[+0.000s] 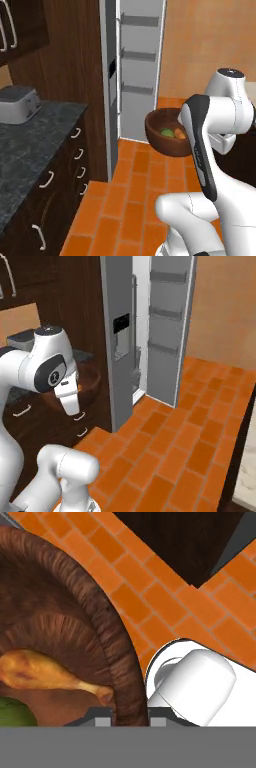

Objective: Pick the chicken drumstick and lime from their plates and place them in the bowl. Then put the bowl in the fridge.

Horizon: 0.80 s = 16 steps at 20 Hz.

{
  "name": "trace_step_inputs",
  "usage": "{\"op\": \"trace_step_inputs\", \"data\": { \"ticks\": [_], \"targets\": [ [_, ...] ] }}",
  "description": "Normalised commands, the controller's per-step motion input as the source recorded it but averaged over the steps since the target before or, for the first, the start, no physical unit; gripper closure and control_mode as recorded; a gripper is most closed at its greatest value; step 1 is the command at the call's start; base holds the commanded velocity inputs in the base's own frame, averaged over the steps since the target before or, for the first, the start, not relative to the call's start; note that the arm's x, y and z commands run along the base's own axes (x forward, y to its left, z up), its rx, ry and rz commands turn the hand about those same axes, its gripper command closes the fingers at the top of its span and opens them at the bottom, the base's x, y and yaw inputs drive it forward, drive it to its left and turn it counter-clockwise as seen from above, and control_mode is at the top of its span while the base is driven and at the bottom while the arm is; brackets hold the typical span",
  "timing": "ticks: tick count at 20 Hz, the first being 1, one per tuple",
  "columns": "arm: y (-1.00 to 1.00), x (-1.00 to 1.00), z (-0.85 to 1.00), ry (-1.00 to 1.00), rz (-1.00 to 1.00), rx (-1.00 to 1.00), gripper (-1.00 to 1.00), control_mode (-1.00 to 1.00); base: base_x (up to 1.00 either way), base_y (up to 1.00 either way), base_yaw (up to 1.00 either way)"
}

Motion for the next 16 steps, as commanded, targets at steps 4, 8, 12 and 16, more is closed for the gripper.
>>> {"op": "trace_step_inputs", "data": {
  "ticks": [4, 8, 12, 16],
  "targets": [
    [0.0, 0.0, 0.0, 0.0, 0.0, 0.0, 1.0, 1.0, 1.0, 0.13, -0.51],
    [0.0, 0.0, 0.0, 0.0, 0.0, 0.0, 1.0, 1.0, 1.0, 0.41, -0.34],
    [0.0, 0.0, 0.0, 0.0, 0.0, 0.0, 1.0, 1.0, 1.0, 0.17, -0.06],
    [0.0, 0.0, 0.0, 0.0, 0.0, 0.0, 1.0, 1.0, 1.0, -0.16, 0.0]
  ]
}}
